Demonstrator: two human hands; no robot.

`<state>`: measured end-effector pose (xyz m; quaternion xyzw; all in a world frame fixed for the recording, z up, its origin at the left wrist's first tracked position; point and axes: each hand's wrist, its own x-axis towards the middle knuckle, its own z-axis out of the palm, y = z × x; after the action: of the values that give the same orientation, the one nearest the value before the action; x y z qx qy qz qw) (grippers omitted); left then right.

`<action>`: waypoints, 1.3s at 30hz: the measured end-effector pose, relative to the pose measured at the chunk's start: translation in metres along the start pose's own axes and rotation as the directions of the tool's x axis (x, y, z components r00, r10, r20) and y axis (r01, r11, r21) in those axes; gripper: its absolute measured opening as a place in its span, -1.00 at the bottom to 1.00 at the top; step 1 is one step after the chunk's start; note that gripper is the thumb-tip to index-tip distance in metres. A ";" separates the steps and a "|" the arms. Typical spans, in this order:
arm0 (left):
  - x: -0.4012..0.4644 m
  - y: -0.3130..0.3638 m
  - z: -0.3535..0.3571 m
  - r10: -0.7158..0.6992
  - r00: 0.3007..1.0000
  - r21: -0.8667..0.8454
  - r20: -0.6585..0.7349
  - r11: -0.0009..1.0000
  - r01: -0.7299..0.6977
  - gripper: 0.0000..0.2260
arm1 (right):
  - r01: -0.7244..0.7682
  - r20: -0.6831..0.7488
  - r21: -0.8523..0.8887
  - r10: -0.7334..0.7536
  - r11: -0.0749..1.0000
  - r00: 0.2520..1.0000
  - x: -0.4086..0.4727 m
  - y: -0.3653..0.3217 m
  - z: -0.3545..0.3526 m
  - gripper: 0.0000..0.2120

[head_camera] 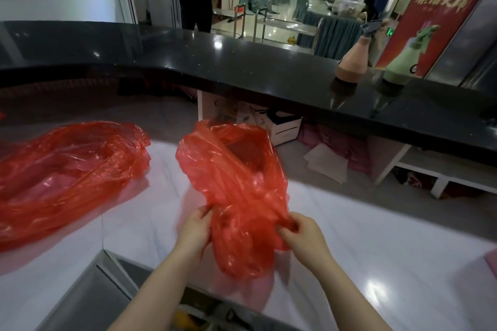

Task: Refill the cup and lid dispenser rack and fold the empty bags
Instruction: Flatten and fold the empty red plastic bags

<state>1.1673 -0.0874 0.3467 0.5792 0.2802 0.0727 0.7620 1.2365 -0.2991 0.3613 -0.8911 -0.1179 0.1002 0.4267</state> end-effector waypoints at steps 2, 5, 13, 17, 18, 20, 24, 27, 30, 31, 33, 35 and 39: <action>0.007 -0.005 -0.013 0.018 0.992 0.004 -0.127 1.000 -0.018 -0.85 | -0.084 -0.148 0.216 0.118 0.973 0.982 -0.003 0.009 -0.007 -0.83; 0.014 -0.005 -0.027 0.041 0.951 -0.064 -0.306 0.996 -0.063 -0.80 | -0.138 -0.257 0.436 0.270 0.889 0.928 -0.005 0.032 -0.025 -0.88; -0.035 0.003 -0.005 0.094 0.979 -0.245 0.180 0.968 -0.048 -0.09 | -0.161 -0.220 0.717 0.439 0.679 0.871 -0.018 0.052 -0.044 -0.88; -0.055 0.000 0.004 0.149 0.941 -0.175 0.303 0.980 -0.099 0.06 | -0.151 -0.265 0.650 0.408 0.745 0.874 -0.025 0.058 -0.045 -0.91; -0.058 0.001 0.006 0.172 0.933 -0.188 0.315 0.975 -0.116 0.04 | -0.153 -0.268 0.637 0.403 0.756 0.875 -0.026 0.058 -0.046 -0.91; -0.062 0.003 0.008 0.204 0.927 -0.205 0.315 0.968 -0.144 0.01 | -0.141 -0.267 0.626 0.381 0.767 0.885 -0.029 0.059 -0.048 -0.85; -0.058 -0.002 0.011 0.250 0.963 -0.114 0.100 0.964 -0.239 -0.41 | -0.109 -0.238 0.592 0.302 0.799 0.923 -0.034 0.052 -0.051 -0.71; -0.050 -0.006 0.012 0.270 0.959 -0.052 -0.090 0.960 -0.275 -0.56 | -0.086 -0.171 0.688 0.275 0.721 0.946 -0.037 0.051 -0.056 -0.71; -0.041 -0.007 0.008 0.236 0.959 -0.070 -0.158 0.966 -0.250 -0.73 | -0.058 -0.123 0.720 0.209 0.691 0.970 -0.041 0.054 -0.067 -0.79; -0.038 -0.007 0.006 0.230 0.959 -0.051 -0.167 0.969 -0.242 -0.76 | -0.053 -0.115 0.710 0.190 0.703 0.975 -0.042 0.056 -0.070 -0.78; -0.031 -0.006 0.004 0.241 0.945 0.047 -0.220 0.971 -0.236 -0.71 | -0.070 -0.098 0.705 0.194 0.706 0.976 -0.044 0.061 -0.074 -0.78; -0.026 -0.004 0.003 0.279 0.920 0.184 -0.276 0.955 -0.234 -0.62 | -0.078 -0.119 0.751 0.251 0.656 0.961 -0.045 0.068 -0.079 -0.89; -0.019 0.000 -0.002 0.359 0.849 0.362 -0.388 0.906 -0.218 -0.63 | -0.043 -0.241 0.842 0.446 0.538 0.862 -0.045 0.094 -0.099 -0.91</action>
<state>1.1503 -0.0941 0.3525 0.6929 0.3637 0.2744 0.5589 1.2326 -0.4427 0.3522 -0.5998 0.1677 0.0046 0.7824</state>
